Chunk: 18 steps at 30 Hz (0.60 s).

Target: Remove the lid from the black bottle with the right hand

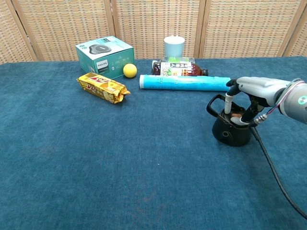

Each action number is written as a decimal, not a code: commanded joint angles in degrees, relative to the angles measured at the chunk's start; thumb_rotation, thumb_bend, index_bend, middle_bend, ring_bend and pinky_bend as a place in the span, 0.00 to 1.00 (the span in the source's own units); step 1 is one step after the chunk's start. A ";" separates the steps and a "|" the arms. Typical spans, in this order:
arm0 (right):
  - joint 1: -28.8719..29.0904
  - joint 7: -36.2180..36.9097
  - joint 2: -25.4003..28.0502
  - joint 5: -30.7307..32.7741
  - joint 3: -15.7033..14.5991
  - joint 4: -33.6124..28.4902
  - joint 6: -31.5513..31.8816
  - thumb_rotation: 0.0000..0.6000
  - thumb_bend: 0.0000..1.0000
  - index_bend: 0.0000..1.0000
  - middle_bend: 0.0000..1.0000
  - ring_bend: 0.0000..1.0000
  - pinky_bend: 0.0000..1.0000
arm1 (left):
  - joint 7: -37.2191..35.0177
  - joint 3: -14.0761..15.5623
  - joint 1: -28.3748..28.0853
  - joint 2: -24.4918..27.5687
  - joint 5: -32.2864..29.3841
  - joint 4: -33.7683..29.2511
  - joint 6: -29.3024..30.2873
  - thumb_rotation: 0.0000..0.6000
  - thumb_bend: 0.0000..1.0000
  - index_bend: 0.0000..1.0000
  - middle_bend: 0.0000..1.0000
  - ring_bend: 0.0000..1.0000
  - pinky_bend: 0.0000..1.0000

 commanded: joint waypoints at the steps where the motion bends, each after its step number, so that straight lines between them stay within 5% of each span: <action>1: -0.11 -0.14 -0.10 -0.11 0.02 0.30 -0.07 1.00 0.54 0.48 0.00 0.00 0.00 | -0.09 0.00 0.02 0.01 0.00 0.01 0.04 1.00 0.14 0.00 0.00 0.00 0.00; 18: -0.20 -2.70 0.79 1.36 -0.17 -0.02 -0.99 1.00 0.56 0.62 0.00 0.00 0.00 | 0.00 -0.02 0.02 -0.01 -0.08 -0.01 0.06 1.00 0.14 0.00 0.00 0.00 0.00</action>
